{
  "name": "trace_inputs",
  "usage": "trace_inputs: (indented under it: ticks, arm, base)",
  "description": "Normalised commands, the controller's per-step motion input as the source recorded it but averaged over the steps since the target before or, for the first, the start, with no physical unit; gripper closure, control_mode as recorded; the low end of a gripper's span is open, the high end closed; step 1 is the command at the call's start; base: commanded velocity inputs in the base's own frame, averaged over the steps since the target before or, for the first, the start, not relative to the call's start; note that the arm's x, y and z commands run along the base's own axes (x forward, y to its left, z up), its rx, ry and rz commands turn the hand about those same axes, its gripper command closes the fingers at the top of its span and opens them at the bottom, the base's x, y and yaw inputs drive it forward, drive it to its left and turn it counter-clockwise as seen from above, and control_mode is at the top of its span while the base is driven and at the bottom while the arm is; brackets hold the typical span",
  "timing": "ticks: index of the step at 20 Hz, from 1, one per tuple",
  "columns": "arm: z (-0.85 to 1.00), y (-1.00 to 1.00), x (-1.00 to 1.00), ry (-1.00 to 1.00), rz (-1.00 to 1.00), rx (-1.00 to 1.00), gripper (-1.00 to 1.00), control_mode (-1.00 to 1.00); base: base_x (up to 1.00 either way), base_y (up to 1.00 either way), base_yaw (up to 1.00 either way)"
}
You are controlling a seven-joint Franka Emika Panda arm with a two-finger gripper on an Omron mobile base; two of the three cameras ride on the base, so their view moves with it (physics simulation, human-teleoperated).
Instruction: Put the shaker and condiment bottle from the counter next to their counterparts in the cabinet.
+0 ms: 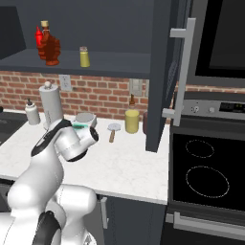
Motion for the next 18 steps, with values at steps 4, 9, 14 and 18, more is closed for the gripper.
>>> trace_inputs:
  ticks: [4, 9, 14, 18]
  arm:
    - [-0.36, 0.01, 0.43, 0.00, -0.03, -0.04, -1.00, -1.00]
    - [-0.68, 0.00, 0.04, 0.00, 0.04, -0.20, -1.00, -1.00]
    - [-0.27, 0.05, 0.01, 0.00, 0.01, -0.05, -1.00, -1.00]
    - [-0.12, 0.08, 0.12, 0.00, 0.00, 0.00, -1.00, -1.00]
  base:
    - [0.00, 0.00, 0.00]
    - [0.00, 0.00, 0.00]
    - [0.00, 0.00, 0.00]
    - [0.00, 0.00, 0.00]
